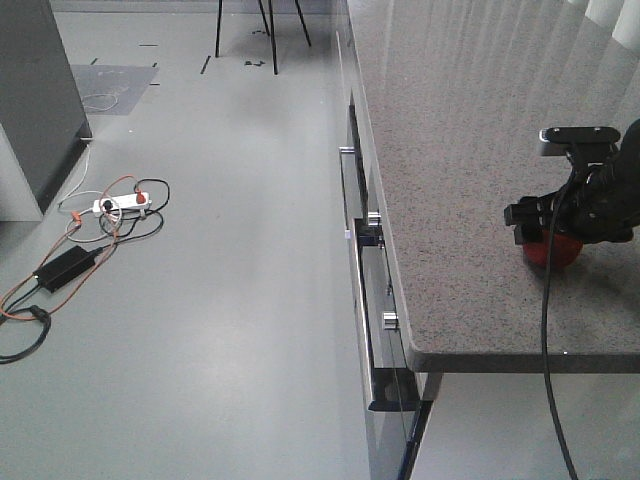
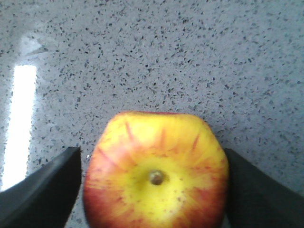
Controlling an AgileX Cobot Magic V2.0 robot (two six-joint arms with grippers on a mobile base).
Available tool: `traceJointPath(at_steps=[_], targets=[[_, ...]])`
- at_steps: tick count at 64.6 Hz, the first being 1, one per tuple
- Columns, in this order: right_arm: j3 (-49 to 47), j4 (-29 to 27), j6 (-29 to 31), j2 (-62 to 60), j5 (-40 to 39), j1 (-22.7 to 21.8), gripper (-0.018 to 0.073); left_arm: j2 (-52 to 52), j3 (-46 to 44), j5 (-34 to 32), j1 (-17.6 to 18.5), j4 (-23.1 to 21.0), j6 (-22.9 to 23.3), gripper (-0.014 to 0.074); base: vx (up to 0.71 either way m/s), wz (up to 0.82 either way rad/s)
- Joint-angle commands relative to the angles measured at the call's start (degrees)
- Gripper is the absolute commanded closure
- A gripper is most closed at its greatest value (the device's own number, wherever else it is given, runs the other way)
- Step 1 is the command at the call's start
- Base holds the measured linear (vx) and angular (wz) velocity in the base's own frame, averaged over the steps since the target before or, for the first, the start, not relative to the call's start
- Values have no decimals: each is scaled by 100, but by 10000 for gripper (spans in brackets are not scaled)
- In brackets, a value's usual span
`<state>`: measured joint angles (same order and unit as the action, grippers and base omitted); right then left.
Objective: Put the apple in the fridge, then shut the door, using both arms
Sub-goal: 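Close the right gripper around the apple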
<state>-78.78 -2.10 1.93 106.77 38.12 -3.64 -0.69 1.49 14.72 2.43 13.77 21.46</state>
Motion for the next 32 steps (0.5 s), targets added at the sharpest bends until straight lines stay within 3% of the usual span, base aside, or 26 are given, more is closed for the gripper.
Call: traceJointPath(at_steps=[1, 19, 32], targets=[[-180, -106, 60, -255, -233, -14, 78, -81, 121, -369, 31, 17, 39, 601, 0, 0], [-180, -141, 104, -255, -237, -14, 358, -81, 121, -369, 31, 17, 39, 601, 0, 0], [-180, -170, 236, -364, -154, -14, 375, -81, 121, -369, 31, 17, 39, 601, 0, 0]])
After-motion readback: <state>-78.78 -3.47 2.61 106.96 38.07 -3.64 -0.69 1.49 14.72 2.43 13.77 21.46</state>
